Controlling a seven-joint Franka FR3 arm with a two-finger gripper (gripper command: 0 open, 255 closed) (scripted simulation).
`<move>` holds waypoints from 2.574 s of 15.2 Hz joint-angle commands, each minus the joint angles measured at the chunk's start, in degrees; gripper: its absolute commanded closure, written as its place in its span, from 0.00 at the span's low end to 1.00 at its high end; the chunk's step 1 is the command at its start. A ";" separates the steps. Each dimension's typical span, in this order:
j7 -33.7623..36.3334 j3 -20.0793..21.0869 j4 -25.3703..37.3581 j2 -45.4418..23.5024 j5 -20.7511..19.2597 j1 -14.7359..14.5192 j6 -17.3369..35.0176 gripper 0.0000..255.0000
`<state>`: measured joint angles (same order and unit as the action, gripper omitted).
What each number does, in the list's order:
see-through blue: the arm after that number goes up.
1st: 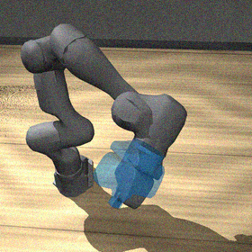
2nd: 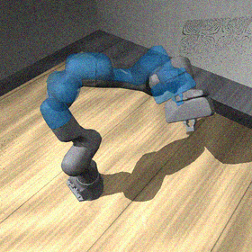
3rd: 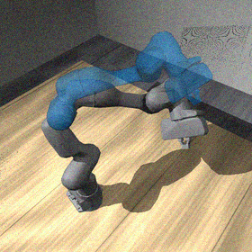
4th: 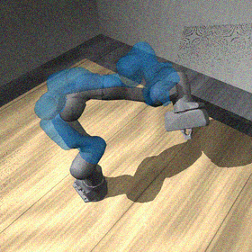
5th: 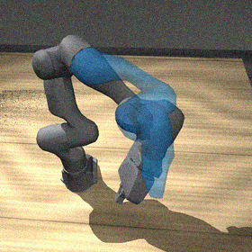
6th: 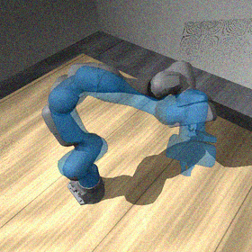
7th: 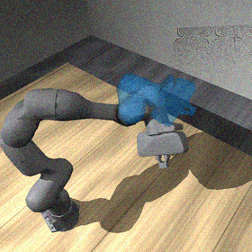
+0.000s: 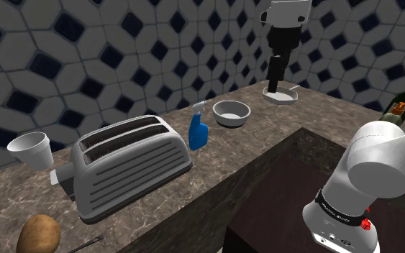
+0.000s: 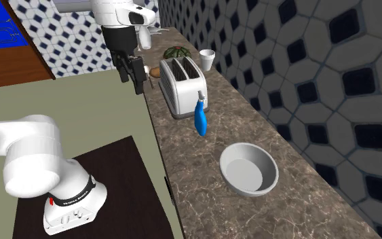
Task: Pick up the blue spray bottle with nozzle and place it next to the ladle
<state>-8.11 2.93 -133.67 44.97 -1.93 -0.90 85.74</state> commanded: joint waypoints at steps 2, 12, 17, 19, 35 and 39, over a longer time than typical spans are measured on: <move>-2.84 -1.55 -1.58 0.02 -0.39 -0.46 2.43 0.00; -32.08 -17.73 -9.74 -9.11 -0.65 -6.62 26.59 0.00; -48.99 -26.16 -8.38 -18.98 4.33 -12.49 36.58 0.00; -56.62 -29.52 -6.86 -23.59 7.96 -15.49 39.59 0.00; -106.57 -35.50 11.15 -57.07 44.44 -24.09 40.07 0.00; -107.84 -34.54 10.88 -58.96 46.66 -24.24 41.66 0.00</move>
<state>-115.65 -31.93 -122.85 -13.38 44.05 -25.06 126.96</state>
